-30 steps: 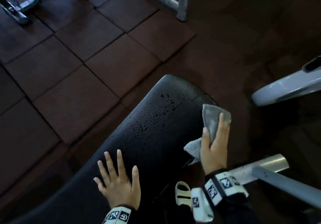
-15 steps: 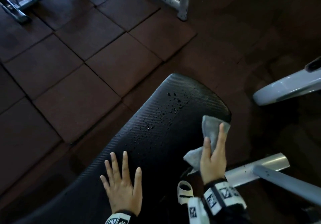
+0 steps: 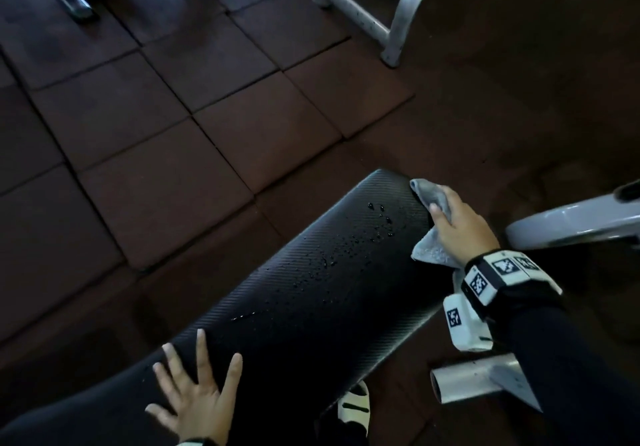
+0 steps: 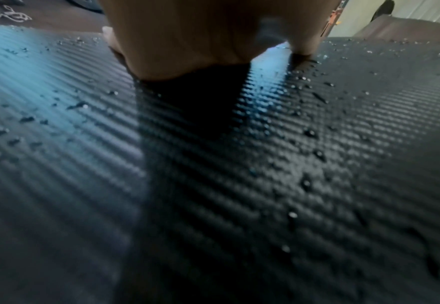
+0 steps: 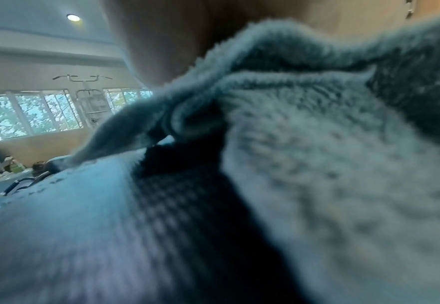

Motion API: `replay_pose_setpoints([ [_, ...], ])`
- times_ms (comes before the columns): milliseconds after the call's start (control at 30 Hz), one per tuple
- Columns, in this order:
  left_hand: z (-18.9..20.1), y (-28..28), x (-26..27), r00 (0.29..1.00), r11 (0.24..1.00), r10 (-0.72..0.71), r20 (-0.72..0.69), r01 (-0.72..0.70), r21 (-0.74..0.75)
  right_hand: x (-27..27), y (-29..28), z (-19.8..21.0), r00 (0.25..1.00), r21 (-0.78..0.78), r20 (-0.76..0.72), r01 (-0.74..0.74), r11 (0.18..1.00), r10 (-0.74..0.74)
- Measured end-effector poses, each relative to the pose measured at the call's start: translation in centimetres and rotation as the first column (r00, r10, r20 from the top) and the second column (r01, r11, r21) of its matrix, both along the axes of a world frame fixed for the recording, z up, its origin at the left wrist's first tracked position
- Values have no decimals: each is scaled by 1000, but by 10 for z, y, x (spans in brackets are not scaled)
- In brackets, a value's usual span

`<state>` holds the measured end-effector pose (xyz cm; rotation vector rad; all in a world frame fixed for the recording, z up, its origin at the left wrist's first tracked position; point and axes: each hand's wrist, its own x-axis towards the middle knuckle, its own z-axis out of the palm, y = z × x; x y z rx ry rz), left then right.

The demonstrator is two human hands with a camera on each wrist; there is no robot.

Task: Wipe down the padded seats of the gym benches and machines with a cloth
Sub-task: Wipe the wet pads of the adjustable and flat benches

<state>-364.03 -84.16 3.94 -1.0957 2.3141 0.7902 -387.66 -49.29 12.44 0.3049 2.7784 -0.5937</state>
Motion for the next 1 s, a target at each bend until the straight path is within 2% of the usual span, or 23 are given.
replay_pose_setpoints([
  [133,4,-2,-1,998,998,-35,49,33,54,-27,-35,0,986,182,53,-165,969,158],
  [200,6,-3,-3,998,997,-30,60,26,71,-29,-64,-1,969,300,74,-247,921,236],
  [267,6,-4,-4,997,995,-33,71,26,95,-20,-92,-4,937,403,34,-332,853,348],
  [333,7,-7,-4,995,993,-43,88,33,112,-1,-119,-10,861,439,-34,-444,781,508],
  [433,6,-9,-4,993,992,-48,105,36,118,40,-137,-24,721,414,-43,-617,669,691],
  [533,6,-9,-5,991,994,-53,120,41,103,77,-123,-27,600,375,-54,-729,573,799],
  [600,4,-9,-5,991,995,-52,122,41,94,86,-100,-23,544,388,-37,-765,514,838],
  [667,3,-10,-5,988,995,-66,141,54,87,80,-74,-17,565,400,-21,-751,525,825],
  [800,2,-12,-4,979,991,-106,177,90,95,43,-41,4,783,370,72,-596,712,618],
  [867,3,-12,-4,973,989,-123,193,105,104,17,-40,9,860,358,100,-501,788,501],
  [1000,6,-12,-4,971,985,-142,195,119,123,-25,-74,3,921,373,53,-376,848,385],
])
